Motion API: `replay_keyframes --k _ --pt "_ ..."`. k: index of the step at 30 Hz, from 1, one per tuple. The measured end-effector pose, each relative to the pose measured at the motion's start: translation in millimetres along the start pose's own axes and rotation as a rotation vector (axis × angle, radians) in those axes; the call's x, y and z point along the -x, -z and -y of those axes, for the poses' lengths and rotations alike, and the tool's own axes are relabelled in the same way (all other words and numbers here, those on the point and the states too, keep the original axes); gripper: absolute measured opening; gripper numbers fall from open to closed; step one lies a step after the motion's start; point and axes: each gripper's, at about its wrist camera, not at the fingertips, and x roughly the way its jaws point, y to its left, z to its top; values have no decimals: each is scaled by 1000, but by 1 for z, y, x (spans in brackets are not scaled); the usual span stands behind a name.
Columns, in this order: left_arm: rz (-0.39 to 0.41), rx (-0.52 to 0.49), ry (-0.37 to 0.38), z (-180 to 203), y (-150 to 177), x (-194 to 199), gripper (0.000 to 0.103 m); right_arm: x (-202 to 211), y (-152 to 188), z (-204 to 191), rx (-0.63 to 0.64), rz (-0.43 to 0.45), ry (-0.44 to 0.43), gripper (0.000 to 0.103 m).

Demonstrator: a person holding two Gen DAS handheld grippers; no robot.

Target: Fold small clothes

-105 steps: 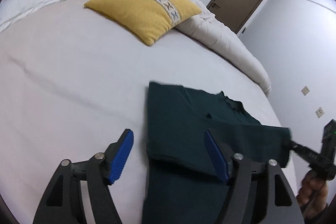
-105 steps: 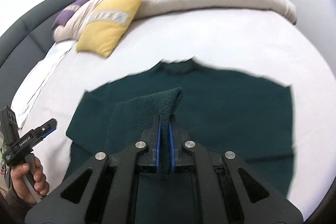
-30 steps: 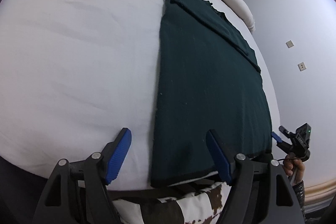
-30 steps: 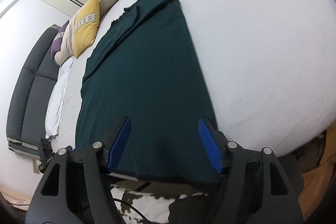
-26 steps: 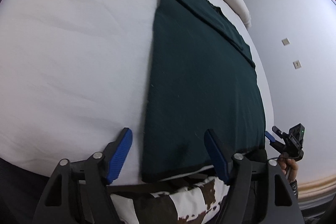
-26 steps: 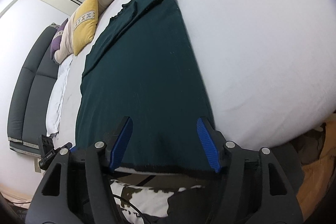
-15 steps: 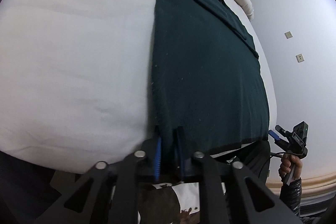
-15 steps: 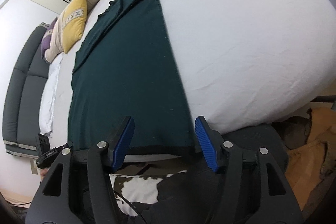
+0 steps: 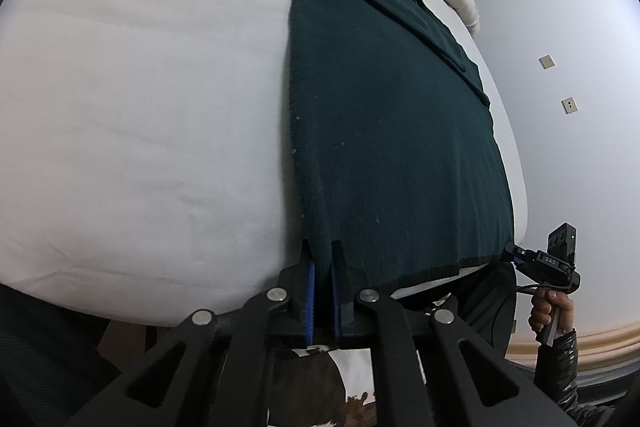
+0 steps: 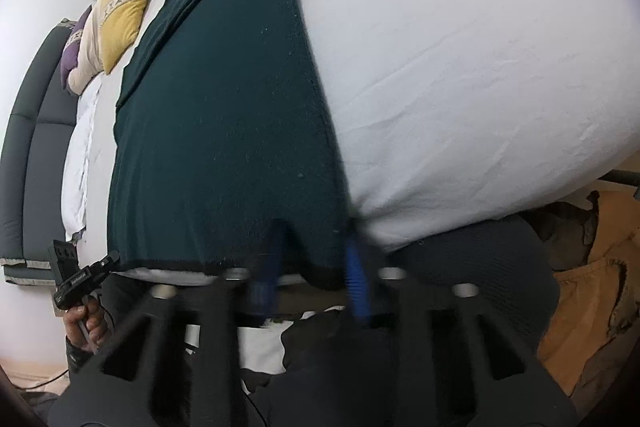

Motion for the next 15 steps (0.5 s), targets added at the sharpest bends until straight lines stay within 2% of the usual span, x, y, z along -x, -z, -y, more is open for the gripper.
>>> replay_keyframes --k 5,10,15 --pt "16 -1 39 4 -3 11 6 14 -1 -5 15 42 -58 7" --pt "67 31 152 11 -15 35 6 35 -16 -27 10 98 -208 6" --pt "163 111 314 15 -48 61 6 55 -52 -46 -20 190 -353 6"
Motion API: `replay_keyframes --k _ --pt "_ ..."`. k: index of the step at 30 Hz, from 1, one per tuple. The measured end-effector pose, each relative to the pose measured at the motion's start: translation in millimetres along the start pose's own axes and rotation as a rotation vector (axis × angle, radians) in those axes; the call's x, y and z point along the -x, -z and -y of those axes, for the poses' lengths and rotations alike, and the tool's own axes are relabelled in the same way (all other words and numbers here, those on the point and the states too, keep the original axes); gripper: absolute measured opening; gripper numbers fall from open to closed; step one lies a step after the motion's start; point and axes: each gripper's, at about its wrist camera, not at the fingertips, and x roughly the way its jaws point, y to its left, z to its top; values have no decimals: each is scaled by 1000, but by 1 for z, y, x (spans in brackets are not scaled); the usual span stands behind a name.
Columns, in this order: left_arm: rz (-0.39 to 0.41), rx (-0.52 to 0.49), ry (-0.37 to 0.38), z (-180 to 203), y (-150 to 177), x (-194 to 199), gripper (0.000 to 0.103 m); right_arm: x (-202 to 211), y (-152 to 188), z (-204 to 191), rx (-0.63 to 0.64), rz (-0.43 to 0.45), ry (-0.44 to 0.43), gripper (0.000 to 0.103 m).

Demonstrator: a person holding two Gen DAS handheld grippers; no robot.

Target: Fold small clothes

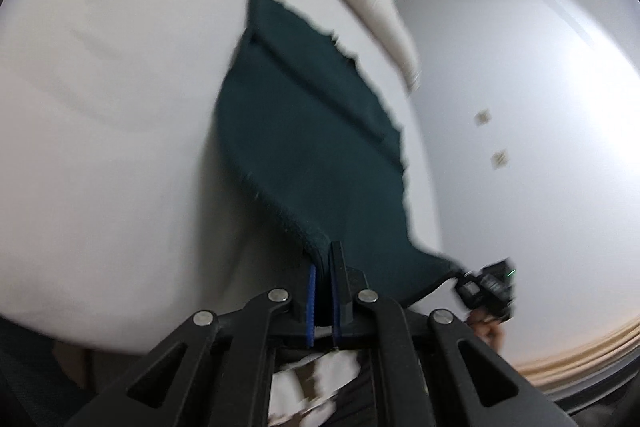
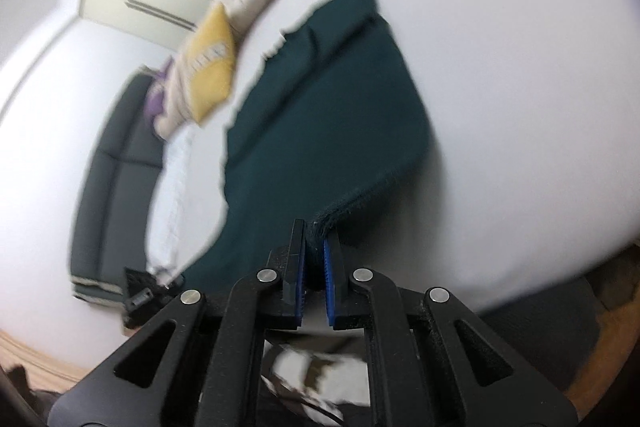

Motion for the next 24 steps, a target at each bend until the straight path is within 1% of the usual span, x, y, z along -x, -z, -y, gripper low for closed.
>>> replay_keyframes --k 2,4,7,9,14,18,22,24 --pt "42 32 48 4 -19 3 6 -2 -18 -10 -11 39 -42 6" --pt "77 56 91 8 -37 3 6 -7 -37 -23 -4 75 -64 6" --pt "119 66 104 14 -65 -3 6 -18 -65 -40 8 116 -82 6" --pt "132 84 119 15 -81 -10 6 -28 -87 -47 -2 136 -85 6" --pt "157 109 121 13 -123 -29 6 -56 -140 -53 -24 173 -69 6" --pt "175 120 110 10 -160 -46 6 -73 -183 -49 -40 207 -53 6" --pt "198 135 100 5 -197 -66 6 -94 -215 -41 -44 243 -26 6" --pt "195 146 98 2 -213 -78 6 -108 -234 -38 -50 258 -7 6"
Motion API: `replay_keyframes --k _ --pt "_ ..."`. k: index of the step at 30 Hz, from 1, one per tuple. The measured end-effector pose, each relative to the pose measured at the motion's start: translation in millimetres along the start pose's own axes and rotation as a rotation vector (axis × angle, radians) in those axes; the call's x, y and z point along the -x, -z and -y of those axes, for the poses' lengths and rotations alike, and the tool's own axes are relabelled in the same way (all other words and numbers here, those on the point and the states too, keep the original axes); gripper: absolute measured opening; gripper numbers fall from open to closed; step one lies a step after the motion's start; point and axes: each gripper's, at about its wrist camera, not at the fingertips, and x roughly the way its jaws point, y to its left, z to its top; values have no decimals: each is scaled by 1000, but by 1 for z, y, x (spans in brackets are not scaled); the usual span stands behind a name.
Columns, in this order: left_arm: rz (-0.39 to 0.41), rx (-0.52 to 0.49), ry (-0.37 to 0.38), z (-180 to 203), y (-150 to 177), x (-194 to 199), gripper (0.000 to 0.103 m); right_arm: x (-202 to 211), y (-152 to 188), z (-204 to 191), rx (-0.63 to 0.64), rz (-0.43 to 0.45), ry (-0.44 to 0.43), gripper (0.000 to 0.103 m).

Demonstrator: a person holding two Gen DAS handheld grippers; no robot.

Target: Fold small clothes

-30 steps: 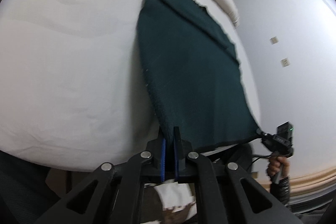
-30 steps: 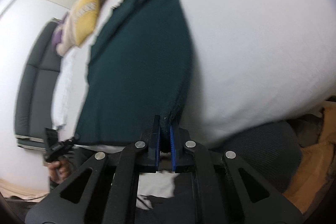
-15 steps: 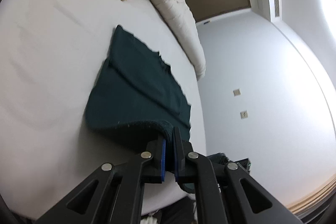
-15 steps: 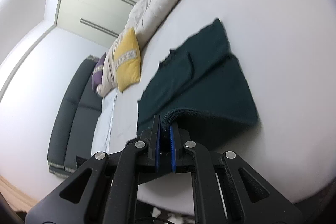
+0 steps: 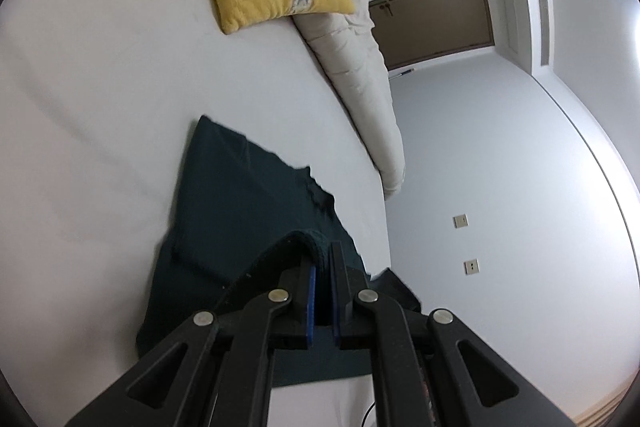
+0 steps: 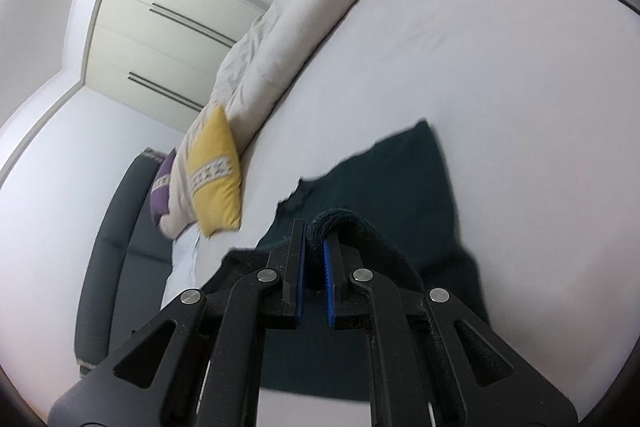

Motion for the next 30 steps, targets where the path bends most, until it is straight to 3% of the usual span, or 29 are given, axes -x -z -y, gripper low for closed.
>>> replay_keyframes --k 11,16,23,27,29,30 --pt "6 -27 -102 -12 -61 -83 6 -103 -47 27 -47 18 101 6" --pt "2 -33 -183 -29 -89 -120 6 -141 -61 46 -82 22 150 6" --pt "-28 -6 -277 -54 -101 -162 7 -189 -78 70 -129 23 207 6" --pt "-29 31 -271 -69 -103 -169 9 -205 -82 84 -163 16 183 7" --pt "-38 43 -257 -70 -104 -168 14 -211 -84 87 -169 18 170 8" --pt "-39 54 -242 -70 -105 -168 24 -213 -85 87 -174 16 165 8"
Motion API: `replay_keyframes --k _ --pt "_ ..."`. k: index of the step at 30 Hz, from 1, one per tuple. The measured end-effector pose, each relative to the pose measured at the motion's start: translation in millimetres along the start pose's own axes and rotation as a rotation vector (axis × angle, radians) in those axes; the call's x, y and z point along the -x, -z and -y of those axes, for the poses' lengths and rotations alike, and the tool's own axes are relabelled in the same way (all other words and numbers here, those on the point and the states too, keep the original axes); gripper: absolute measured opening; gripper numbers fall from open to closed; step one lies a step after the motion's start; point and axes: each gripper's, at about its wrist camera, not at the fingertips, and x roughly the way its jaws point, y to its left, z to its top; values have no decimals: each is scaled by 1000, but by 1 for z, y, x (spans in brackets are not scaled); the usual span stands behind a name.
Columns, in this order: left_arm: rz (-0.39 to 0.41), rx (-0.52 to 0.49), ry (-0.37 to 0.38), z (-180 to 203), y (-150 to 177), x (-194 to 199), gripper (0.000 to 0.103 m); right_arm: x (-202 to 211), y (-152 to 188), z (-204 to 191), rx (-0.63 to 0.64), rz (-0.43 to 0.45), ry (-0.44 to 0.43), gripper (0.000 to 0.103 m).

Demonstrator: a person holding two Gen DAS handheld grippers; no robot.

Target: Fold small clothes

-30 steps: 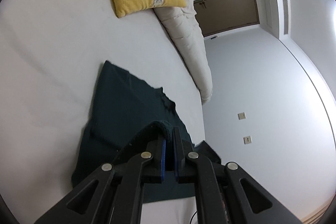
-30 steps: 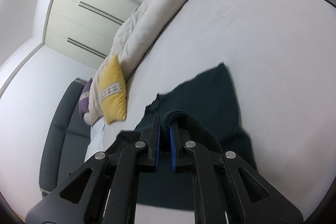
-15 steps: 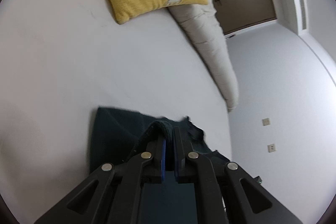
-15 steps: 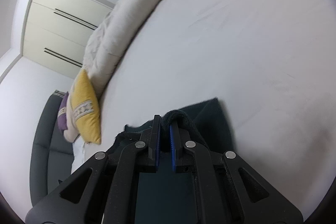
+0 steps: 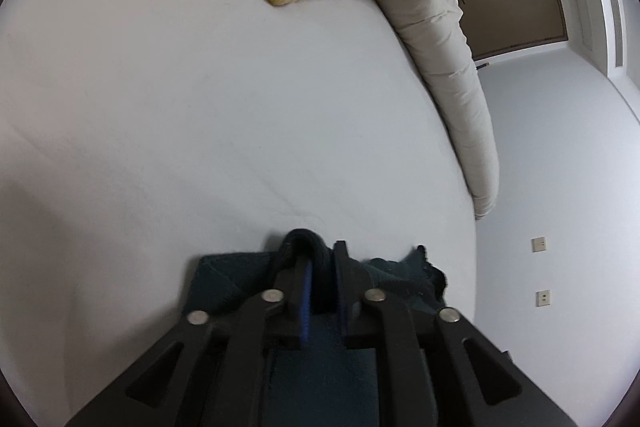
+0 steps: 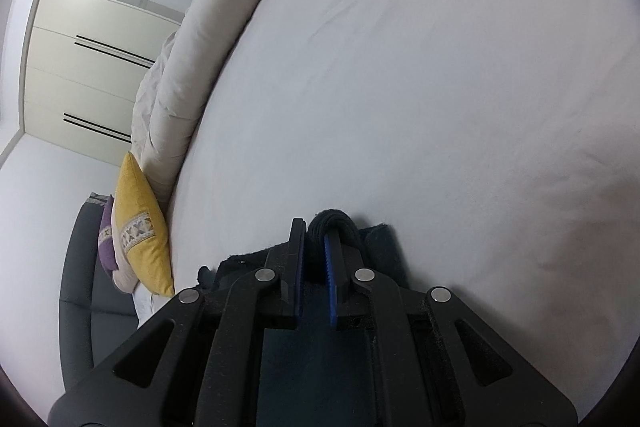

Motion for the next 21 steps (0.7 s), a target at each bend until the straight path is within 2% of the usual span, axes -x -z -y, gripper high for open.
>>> replay_keyframes --k 1,3,5,7,9,12,14,17,19,20,21 --pt "2 28 33 -2 -1 4 31 -2 -2 1 -13 -9 -12 9" --pt "36 60 62 -4 -3 17 68 5 -5 4 -46 -17 -32 13" --pt "93 60 32 -2 -5 35 86 16 -5 2 -28 18 -5 19" --pt "124 59 37 -2 -3 51 86 28 -5 -4 1 57 27 27" --pt "135 44 37 0 3 60 84 41 -5 -8 -5 88 53 29" --pt "137 -85 27 25 26 68 78 57 3 -28 62 110 53 29" --pt "116 -199 0 45 46 62 76 57 19 -49 143 74 18 29" --pt "86 -334 -120 64 76 37 73 37 52 -84 288 -39 -5 29" --pt "96 -422 -261 61 90 21 64 18 72 -95 353 -112 8 29" --pt "99 -433 -299 55 93 18 53 6 80 -96 363 -152 31 29" --pt "107 -435 -311 49 95 19 43 -3 84 -91 355 -169 58 24"
